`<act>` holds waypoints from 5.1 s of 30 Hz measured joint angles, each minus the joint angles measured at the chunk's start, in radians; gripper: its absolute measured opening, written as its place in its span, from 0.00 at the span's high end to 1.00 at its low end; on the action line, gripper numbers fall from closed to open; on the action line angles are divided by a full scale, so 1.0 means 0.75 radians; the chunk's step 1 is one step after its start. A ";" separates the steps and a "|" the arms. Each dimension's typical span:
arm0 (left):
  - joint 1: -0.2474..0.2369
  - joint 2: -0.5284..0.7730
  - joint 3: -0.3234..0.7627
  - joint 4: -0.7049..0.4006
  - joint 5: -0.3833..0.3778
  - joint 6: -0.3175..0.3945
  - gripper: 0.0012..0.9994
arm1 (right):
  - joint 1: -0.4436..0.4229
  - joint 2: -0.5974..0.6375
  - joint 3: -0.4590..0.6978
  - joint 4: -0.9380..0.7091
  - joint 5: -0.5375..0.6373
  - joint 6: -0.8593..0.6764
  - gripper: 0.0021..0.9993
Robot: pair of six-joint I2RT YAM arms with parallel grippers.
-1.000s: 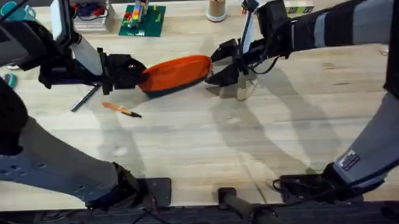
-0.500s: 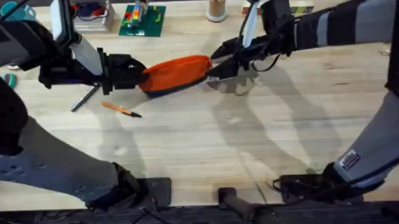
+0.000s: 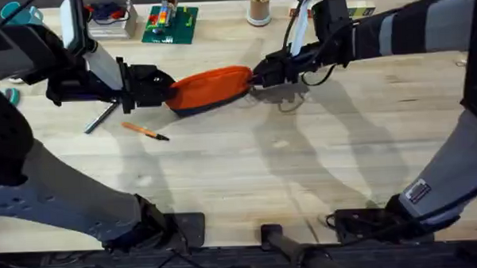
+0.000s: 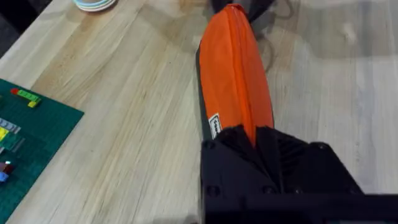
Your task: Unzip the bag, pick up the pens from the table one at a time and place them inside, then zip the bag closed.
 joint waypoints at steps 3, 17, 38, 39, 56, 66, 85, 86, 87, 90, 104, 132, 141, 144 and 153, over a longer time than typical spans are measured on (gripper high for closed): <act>0.000 0.000 0.000 0.000 0.001 0.000 0.96 | 0.000 0.000 0.000 0.001 0.000 0.038 0.88; 0.000 0.000 0.000 0.001 0.000 0.000 0.96 | -0.004 0.000 0.000 0.046 0.001 0.224 0.97; 0.000 0.000 0.000 0.001 -0.003 0.000 0.96 | -0.005 0.000 0.094 0.085 -0.075 0.307 0.97; 0.000 0.000 0.000 0.001 -0.003 0.000 0.96 | -0.005 0.000 0.094 0.085 -0.075 0.307 0.97; 0.000 0.000 0.000 0.001 -0.004 0.000 0.96 | 0.050 -0.036 0.098 0.094 -0.084 0.291 0.97; 0.000 0.000 0.000 0.001 -0.004 0.000 0.96 | 0.090 -0.057 0.101 0.094 -0.084 0.236 0.97; 0.000 0.000 0.000 -0.002 -0.005 0.000 0.96 | 0.243 -0.060 0.113 0.105 -0.081 0.206 0.97; 0.000 0.000 0.000 -0.005 -0.006 0.000 0.96 | 0.253 -0.060 0.113 0.105 -0.078 0.207 0.97; 0.000 0.000 0.000 -0.005 -0.007 0.000 0.96 | 0.260 -0.060 0.113 0.105 -0.077 0.207 0.97; 0.000 0.000 0.000 -0.005 -0.009 0.000 0.96 | 0.281 -0.060 0.114 0.106 -0.070 0.206 0.97; 0.001 0.000 0.000 -0.005 -0.011 0.000 0.96 | 0.373 -0.060 0.116 0.205 0.012 0.207 0.97; 0.002 0.000 0.001 -0.005 -0.014 0.000 0.96 | 0.554 -0.060 0.116 0.297 0.253 -0.022 0.97; 0.002 0.000 0.002 -0.004 -0.014 0.000 0.96 | 0.561 -0.060 0.116 0.335 0.267 -0.035 0.97; 0.008 0.000 0.005 -0.005 -0.014 0.000 0.96 | 0.572 -0.059 0.116 0.374 0.286 -0.034 0.97; 0.019 0.000 0.007 -0.005 -0.021 0.000 0.96 | 0.604 -0.058 0.116 0.388 0.324 -0.034 0.97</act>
